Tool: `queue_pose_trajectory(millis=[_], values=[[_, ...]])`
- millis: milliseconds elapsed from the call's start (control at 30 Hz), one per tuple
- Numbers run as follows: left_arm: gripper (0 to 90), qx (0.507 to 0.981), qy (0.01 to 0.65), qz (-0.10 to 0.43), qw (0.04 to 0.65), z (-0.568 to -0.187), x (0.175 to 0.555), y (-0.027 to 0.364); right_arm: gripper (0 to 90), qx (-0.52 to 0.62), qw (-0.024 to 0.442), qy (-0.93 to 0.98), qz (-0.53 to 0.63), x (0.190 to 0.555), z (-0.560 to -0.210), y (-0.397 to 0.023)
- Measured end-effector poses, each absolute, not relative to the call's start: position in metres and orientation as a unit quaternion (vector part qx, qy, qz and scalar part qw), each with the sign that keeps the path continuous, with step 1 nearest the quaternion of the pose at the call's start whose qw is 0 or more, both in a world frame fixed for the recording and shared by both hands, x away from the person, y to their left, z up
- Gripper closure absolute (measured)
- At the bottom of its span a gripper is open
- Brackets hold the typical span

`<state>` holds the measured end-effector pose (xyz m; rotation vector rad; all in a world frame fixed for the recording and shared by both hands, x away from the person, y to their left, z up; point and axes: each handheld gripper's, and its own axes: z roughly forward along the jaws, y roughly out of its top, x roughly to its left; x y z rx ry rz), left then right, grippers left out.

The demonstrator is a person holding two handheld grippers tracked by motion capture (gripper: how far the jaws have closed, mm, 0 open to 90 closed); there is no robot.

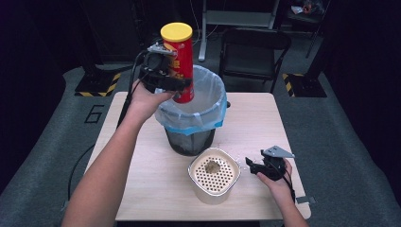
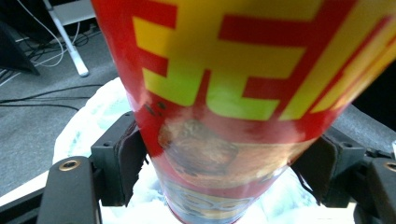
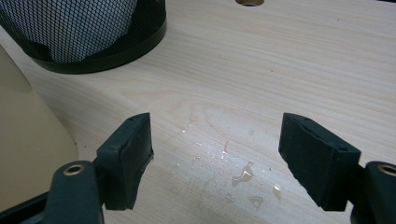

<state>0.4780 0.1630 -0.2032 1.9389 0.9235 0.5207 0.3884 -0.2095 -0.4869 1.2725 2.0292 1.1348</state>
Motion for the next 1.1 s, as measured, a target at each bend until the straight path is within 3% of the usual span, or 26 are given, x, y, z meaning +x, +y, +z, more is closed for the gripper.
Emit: queue_pose_trajectory(millis=[433,633,1100], values=[[23.8,0.779,0.387,0.199,0.451,-0.232,0.498,0.15,25.1,0.462,0.244,0.746,0.413,0.389,-0.488,-0.209],[23.7,0.791,0.393,0.173,0.436,-0.246,0.507,0.15,25.1,0.463,0.241,0.746,0.413,0.389,-0.489,-0.209],[22.5,0.798,0.415,0.172,0.402,-0.266,0.516,0.15,25.1,0.46,0.242,0.749,0.411,0.389,-0.49,-0.209]])
